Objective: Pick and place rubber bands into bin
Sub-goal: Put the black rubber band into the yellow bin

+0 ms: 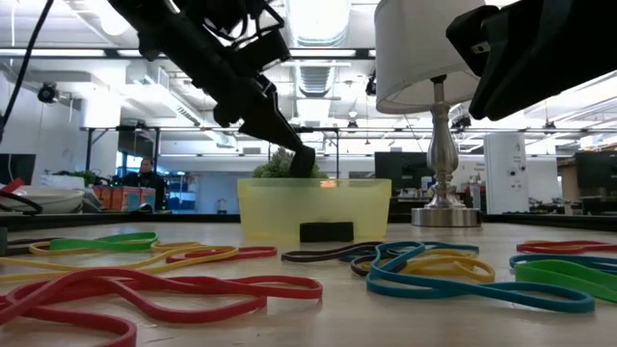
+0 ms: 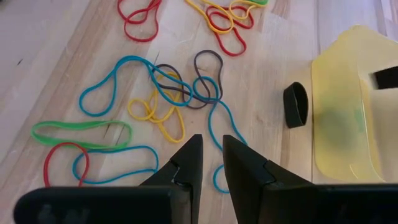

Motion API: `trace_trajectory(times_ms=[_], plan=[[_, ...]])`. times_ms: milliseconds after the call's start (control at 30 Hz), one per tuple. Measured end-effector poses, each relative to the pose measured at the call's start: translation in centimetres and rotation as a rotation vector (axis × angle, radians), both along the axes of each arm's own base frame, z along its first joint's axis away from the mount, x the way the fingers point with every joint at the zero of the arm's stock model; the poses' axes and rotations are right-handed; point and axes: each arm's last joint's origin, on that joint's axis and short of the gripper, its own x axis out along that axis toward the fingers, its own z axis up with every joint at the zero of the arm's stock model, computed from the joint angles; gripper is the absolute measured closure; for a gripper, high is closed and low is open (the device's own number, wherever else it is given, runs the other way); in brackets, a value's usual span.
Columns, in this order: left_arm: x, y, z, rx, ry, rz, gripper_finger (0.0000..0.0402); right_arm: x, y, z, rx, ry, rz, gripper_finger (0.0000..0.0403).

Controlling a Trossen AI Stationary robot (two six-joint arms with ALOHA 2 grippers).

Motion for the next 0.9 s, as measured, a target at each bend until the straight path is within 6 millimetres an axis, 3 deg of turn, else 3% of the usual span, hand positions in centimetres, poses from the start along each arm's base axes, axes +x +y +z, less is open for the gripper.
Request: trace_trajectory(times_ms=[333, 467, 667, 900], plan=[[0.0, 1.0, 0.3, 0.015, -0.012, 0.005, 0.0278, 0.0, 0.0, 0.0, 0.016, 0.003, -0.02, 0.0346], [-0.2, 1.1, 0.4, 0.044, -0.008, 0.049, 0.0278, -0.6, -0.4, -0.5, 0.059, 0.063, -0.127, 0.0346], [-0.9, -0.3, 0.9, 0.044, -0.016, 0.004, 0.0278, -3.2, -1.1, -1.5, 0.074, 0.254, -0.387, 0.0346], [-2.2, -2.5, 1.1, 0.021, -0.039, -0.054, 0.0278, -4.6, -0.2, -1.7, 0.218, 0.375, -0.505, 0.0346]])
